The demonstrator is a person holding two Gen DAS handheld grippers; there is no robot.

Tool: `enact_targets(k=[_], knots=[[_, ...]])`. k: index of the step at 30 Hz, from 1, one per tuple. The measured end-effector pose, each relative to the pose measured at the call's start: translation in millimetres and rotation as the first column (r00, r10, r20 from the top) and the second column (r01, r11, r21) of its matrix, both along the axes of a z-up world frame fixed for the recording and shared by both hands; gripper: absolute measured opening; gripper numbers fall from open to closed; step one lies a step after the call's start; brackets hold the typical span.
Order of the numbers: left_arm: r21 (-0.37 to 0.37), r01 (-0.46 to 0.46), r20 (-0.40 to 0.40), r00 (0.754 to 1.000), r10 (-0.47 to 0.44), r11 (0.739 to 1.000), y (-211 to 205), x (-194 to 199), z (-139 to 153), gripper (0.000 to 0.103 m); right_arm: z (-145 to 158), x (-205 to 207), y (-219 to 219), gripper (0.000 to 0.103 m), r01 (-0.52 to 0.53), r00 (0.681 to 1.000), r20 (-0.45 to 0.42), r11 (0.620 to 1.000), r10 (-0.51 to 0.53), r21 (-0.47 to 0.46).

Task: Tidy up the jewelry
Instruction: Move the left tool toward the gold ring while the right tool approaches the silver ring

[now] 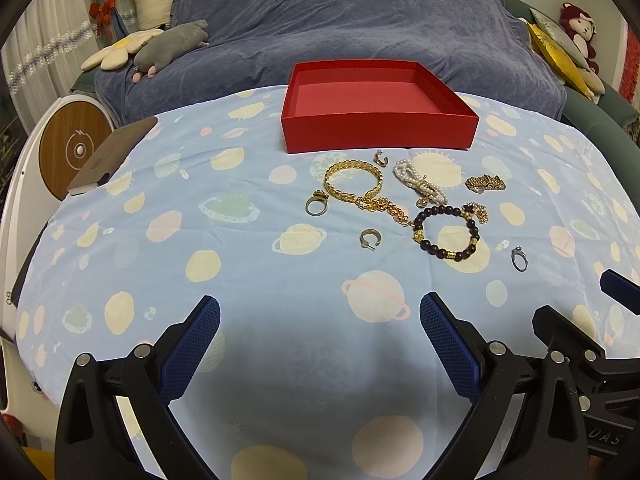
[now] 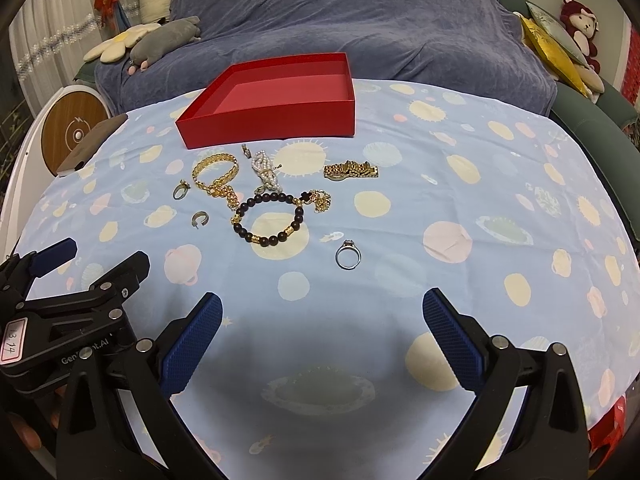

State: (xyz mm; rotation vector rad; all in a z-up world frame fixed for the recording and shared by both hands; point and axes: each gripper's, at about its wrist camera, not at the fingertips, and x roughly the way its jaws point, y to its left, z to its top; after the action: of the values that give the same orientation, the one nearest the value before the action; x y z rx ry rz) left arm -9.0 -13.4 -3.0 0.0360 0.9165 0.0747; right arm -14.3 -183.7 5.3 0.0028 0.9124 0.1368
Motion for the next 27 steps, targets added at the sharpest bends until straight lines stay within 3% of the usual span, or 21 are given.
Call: enact_targets(k=[4, 18, 22, 27], knots=[[-0.008, -0.002, -0.005, 1.0, 0.002, 1.0, 2, 3, -1, 0.098, -2, 2, -2, 0.098, 0.003, 1.0, -0.002, 1.0, -0.003, 0.004], [-0.192, -0.124, -0.07, 0.991, 0.113, 0.973, 54, 50, -29, 0.097, -27, 31, -20, 0.098, 0.054, 0.997, -0.065, 0.995, -0.048, 0.081], [-0.155, -0.08, -0.038, 0.996, 0.075, 0.985, 42, 70, -33, 0.097, -36, 40, -19, 0.098, 0.053, 0.996, -0.082, 0.995, -0.047, 0.079], [-0.15, -0.039, -0.041, 0.999, 0.033, 0.988, 31, 97, -41, 0.082, -41, 52, -20, 0.098, 0.057, 0.994, -0.101, 0.992, -0.045, 0.112]])
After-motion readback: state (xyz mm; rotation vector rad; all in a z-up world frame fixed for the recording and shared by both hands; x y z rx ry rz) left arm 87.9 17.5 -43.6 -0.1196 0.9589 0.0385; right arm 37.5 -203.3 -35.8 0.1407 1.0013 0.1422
